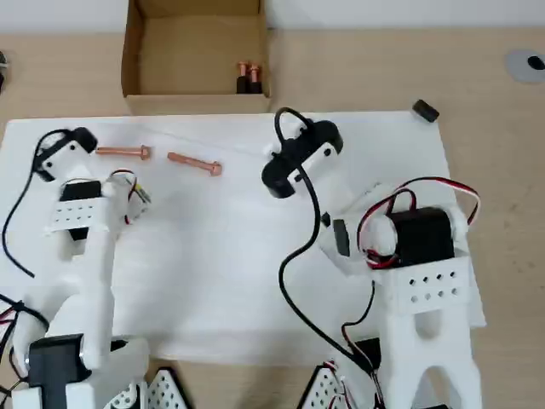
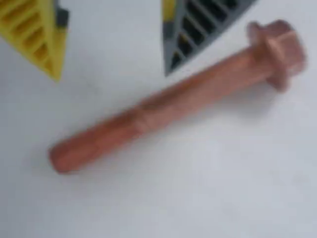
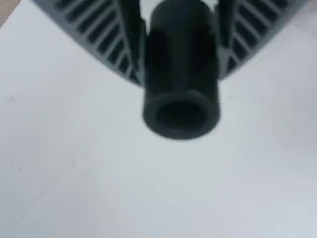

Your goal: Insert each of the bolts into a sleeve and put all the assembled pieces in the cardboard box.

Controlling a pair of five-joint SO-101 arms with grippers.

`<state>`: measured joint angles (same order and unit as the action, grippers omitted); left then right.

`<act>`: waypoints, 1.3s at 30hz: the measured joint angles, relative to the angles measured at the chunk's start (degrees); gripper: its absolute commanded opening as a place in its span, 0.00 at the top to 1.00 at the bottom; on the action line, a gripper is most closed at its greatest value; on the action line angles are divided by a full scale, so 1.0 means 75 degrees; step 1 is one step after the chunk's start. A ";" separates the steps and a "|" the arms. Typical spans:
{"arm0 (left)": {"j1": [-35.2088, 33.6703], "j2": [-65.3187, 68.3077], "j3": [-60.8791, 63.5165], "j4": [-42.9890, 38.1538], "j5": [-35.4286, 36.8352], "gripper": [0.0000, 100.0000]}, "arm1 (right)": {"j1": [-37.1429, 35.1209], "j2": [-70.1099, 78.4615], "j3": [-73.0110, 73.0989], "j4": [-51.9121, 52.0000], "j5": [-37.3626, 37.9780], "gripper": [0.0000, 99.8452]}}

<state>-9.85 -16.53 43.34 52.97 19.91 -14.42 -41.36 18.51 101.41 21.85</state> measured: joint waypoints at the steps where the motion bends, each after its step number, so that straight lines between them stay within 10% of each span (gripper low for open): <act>1: 0.0070 0.0000 0.0047 0.0000 -0.0012 0.85 | 0.0000 0.0000 0.0000 0.0000 0.0000 0.99; 8: -0.0645 0.0000 0.0281 0.0059 0.0762 0.85 | 0.0000 0.0000 0.0059 0.0035 0.0000 0.99; 27: -0.0785 0.0000 -0.1125 0.2614 -0.7631 0.88 | 0.0000 0.0281 0.0352 0.0035 0.0000 0.99; 39: -0.1360 0.0270 -0.2028 0.3188 -1.0210 0.88 | 0.0000 0.0281 0.0574 0.0035 0.0000 0.99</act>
<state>-20.04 -14.51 28.13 76.88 -56.66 -14.42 -39.25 22.81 101.67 21.85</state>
